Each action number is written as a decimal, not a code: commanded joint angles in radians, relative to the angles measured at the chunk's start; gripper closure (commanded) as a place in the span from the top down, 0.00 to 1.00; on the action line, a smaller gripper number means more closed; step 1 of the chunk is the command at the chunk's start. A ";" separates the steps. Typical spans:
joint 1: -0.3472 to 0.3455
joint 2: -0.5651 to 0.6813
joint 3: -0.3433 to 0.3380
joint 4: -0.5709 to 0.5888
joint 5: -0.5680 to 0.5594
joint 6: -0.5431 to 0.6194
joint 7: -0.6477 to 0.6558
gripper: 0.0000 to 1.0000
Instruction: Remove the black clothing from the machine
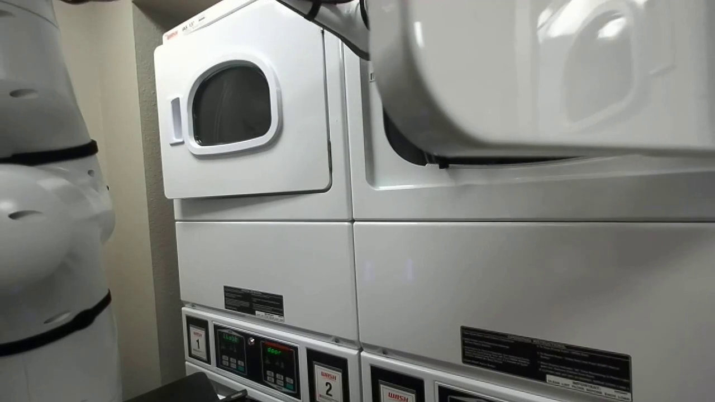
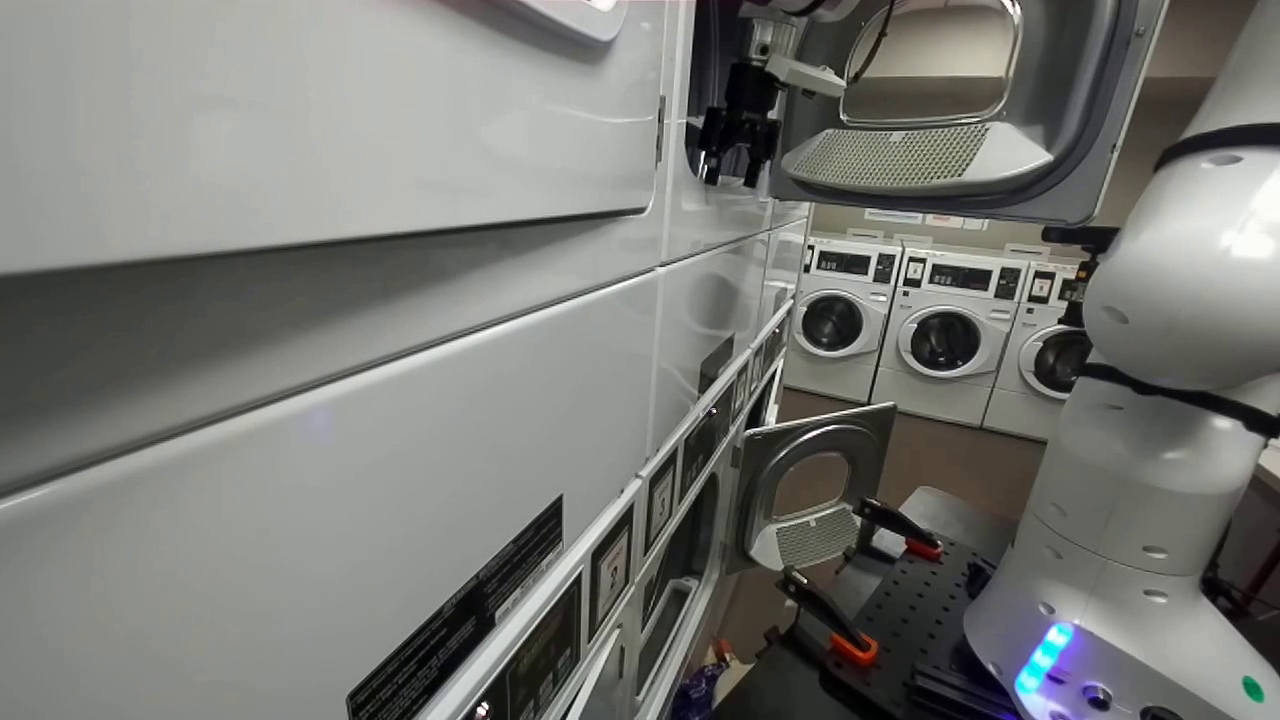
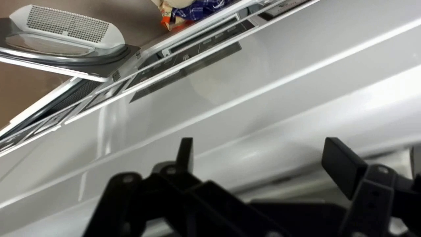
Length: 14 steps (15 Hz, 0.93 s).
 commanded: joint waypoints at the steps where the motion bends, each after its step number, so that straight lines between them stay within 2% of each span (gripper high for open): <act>1: -0.013 0.153 -0.027 0.198 0.150 0.057 -0.073 1.00; 5: -0.060 0.300 -0.014 0.388 0.361 0.062 -0.209 1.00; 8: -0.112 0.395 0.028 0.490 0.493 0.051 -0.296 1.00; 10: -0.145 0.447 0.063 0.540 0.580 0.063 -0.303 1.00; 12: -0.168 0.487 0.095 0.575 0.637 0.069 -0.294 1.00; 14: -0.171 0.516 0.117 0.580 0.639 0.096 -0.298 1.00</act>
